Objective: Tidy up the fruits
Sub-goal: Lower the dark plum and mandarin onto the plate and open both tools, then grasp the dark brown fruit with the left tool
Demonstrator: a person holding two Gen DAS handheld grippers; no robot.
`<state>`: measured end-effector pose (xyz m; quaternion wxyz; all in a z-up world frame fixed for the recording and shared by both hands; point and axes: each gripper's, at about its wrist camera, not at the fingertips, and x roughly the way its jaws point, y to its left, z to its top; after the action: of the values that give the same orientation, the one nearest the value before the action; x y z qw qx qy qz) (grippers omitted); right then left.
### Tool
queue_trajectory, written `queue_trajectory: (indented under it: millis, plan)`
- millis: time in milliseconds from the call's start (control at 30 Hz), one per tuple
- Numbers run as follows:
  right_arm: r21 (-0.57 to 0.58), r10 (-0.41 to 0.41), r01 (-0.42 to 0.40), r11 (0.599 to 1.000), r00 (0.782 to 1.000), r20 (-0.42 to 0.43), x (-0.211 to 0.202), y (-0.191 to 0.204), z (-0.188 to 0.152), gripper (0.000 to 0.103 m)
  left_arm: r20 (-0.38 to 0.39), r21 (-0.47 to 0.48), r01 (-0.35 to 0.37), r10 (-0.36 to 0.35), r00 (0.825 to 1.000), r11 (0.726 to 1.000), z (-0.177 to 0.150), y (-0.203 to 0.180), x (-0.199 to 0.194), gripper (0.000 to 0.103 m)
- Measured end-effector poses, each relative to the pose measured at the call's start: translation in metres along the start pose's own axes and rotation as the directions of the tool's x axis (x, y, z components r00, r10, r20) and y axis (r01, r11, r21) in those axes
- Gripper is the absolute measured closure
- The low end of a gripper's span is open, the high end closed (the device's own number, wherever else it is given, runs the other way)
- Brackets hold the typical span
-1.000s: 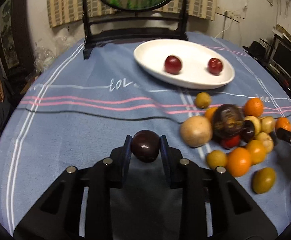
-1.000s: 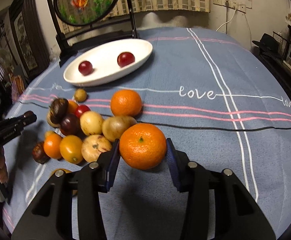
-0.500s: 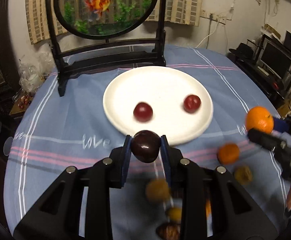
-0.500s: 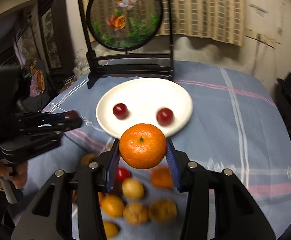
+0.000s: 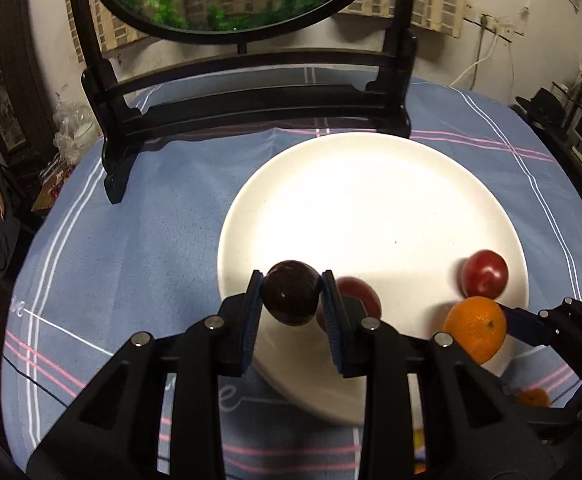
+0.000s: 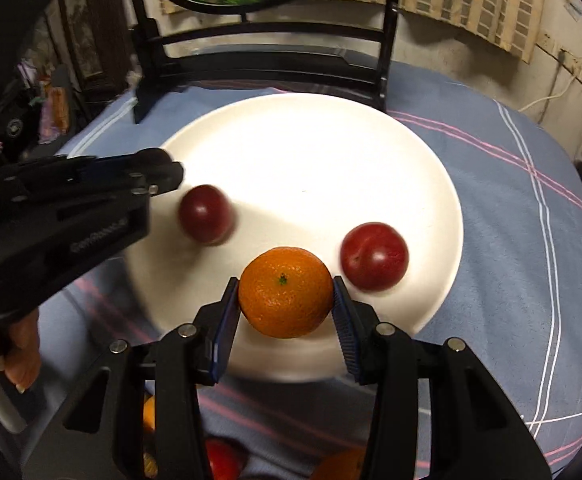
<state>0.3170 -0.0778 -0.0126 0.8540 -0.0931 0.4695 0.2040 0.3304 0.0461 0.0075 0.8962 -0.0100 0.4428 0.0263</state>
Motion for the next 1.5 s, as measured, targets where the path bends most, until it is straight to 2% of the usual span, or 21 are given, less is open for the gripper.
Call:
queue_trajectory:
  millis: [33,67,100,133,200,367,500,567,667,733,833,867,967,1100,1233,1333,1500]
  plan:
    - [0.006,-0.004,0.004,1.000,1.000,-0.008,0.002,-0.002,0.000,0.053,-0.001,-0.005,-0.007,0.007,1.000,1.000,0.000,0.001,0.001,0.047]
    - [0.021,0.003,-0.003,1.000,1.000,-0.002,0.000,-0.004,0.000,0.047,0.011,-0.015,-0.024,0.024,1.000,1.000,0.000,0.002,0.000,0.026]
    - [0.030,0.010,-0.010,1.000,1.000,0.011,-0.003,-0.007,-0.002,0.043,0.034,-0.026,-0.026,0.027,0.999,0.999,-0.001,0.003,-0.004,0.022]
    - [0.036,0.018,-0.019,0.999,0.999,0.034,-0.008,-0.007,-0.002,0.036,0.044,-0.031,-0.018,0.019,0.999,0.999,-0.001,0.004,-0.007,0.022]
    - [0.034,0.012,-0.015,0.999,0.996,0.090,-0.023,-0.009,-0.004,0.036,0.041,-0.041,-0.012,0.013,0.999,0.999,-0.003,0.006,-0.014,0.022]
    - [0.074,0.033,-0.045,0.996,0.988,0.150,-0.062,-0.020,-0.021,0.036,0.058,-0.086,0.041,-0.036,0.998,0.995,-0.019,0.016,-0.039,0.017]
    - [0.103,0.053,-0.074,0.992,0.979,0.195,-0.097,-0.027,-0.048,0.036,0.167,-0.145,0.063,-0.038,0.985,0.987,-0.046,0.027,-0.075,0.014]
    - [0.107,0.044,-0.067,0.992,0.979,0.201,-0.109,-0.027,-0.065,0.036,0.189,-0.164,0.078,-0.046,0.981,0.983,-0.061,0.031,-0.088,0.014]
    - [0.068,-0.028,0.014,0.998,0.977,0.211,-0.125,-0.020,-0.096,0.036,0.155,-0.089,0.087,-0.073,0.985,0.992,-0.084,0.027,-0.101,0.012]
    - [0.066,-0.051,0.040,0.997,0.981,0.188,-0.127,-0.016,-0.110,0.036,0.152,-0.011,0.065,-0.062,0.986,0.998,-0.103,0.019,-0.109,0.012]
    - [0.100,-0.047,0.028,0.995,0.980,0.191,-0.131,-0.013,-0.136,0.036,0.168,0.029,0.064,-0.067,0.983,0.998,-0.131,0.014,-0.122,0.008]
    - [0.095,-0.043,0.025,0.995,0.980,0.195,-0.133,-0.012,-0.143,0.036,0.155,0.049,0.079,-0.085,0.984,0.996,-0.141,0.013,-0.126,0.005]
    - [0.072,-0.043,0.030,0.997,0.981,0.188,-0.136,-0.007,-0.157,0.036,0.127,0.089,0.108,-0.119,0.985,0.990,-0.162,0.010,-0.132,0.004]
    - [0.126,0.003,-0.032,0.991,0.975,0.220,-0.137,-0.019,-0.170,0.036,0.102,0.125,0.122,-0.135,0.986,0.985,-0.183,0.007,-0.133,0.004]
    - [0.217,0.077,-0.129,0.968,0.970,0.232,-0.126,-0.039,-0.179,0.036,0.053,0.125,0.183,-0.190,0.980,0.975,-0.193,0.003,-0.128,0.004]
    - [0.259,0.041,-0.098,0.961,0.975,0.218,-0.120,-0.048,-0.182,0.036,0.026,0.138,0.214,-0.220,0.975,0.967,-0.199,-0.002,-0.120,0.004]
    - [0.275,0.061,-0.123,0.953,0.973,0.224,-0.121,-0.052,-0.183,0.036,-0.024,0.168,0.236,-0.235,0.972,0.957,-0.208,-0.011,-0.105,0.005]
